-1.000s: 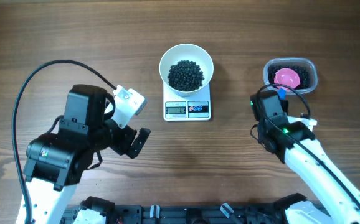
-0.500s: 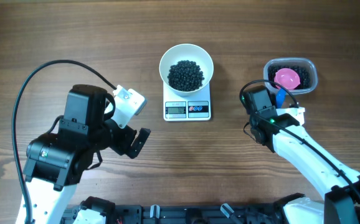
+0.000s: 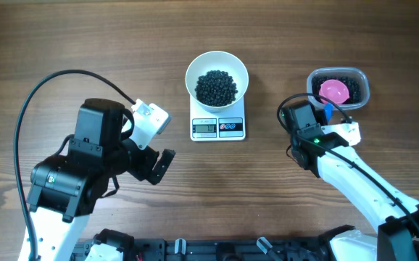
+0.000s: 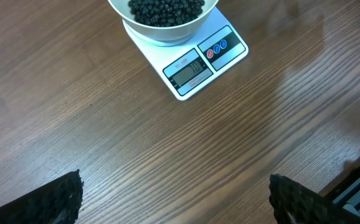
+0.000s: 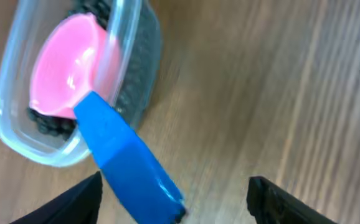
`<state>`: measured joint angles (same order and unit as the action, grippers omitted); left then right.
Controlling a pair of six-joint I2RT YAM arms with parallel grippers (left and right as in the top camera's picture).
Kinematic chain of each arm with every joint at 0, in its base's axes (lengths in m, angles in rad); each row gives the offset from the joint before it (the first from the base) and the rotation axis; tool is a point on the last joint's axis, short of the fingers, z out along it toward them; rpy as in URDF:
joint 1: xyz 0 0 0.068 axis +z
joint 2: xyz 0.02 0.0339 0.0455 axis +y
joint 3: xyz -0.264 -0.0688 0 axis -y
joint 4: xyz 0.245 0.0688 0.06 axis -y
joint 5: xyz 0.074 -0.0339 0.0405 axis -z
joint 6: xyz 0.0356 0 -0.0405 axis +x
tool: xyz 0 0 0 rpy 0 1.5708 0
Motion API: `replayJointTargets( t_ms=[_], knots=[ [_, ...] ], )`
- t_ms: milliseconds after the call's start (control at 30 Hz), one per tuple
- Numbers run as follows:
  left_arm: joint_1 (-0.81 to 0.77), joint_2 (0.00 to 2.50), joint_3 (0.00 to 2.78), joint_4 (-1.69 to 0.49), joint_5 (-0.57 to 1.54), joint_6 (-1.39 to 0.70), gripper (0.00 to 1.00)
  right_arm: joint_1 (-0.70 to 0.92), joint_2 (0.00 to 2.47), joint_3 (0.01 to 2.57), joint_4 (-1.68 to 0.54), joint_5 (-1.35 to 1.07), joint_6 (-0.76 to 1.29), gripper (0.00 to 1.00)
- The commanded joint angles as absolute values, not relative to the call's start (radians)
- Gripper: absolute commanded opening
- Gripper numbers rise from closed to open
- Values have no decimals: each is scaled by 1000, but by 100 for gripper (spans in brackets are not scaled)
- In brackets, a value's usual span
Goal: Scoop item into bowl and weigh 150g on scale
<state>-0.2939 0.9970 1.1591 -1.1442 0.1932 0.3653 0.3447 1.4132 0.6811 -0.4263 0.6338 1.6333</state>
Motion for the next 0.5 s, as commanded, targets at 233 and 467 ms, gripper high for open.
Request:
replayJointTargets(
  t_ms=[233,467],
  knots=[
    [-287,997,1178,-1141,212,385,100,349,1422,661,-318,699,1518,75],
    [-287,997,1178,-1141,212,386,100,343,1422,538,-89,699,1466,74]
  ],
)
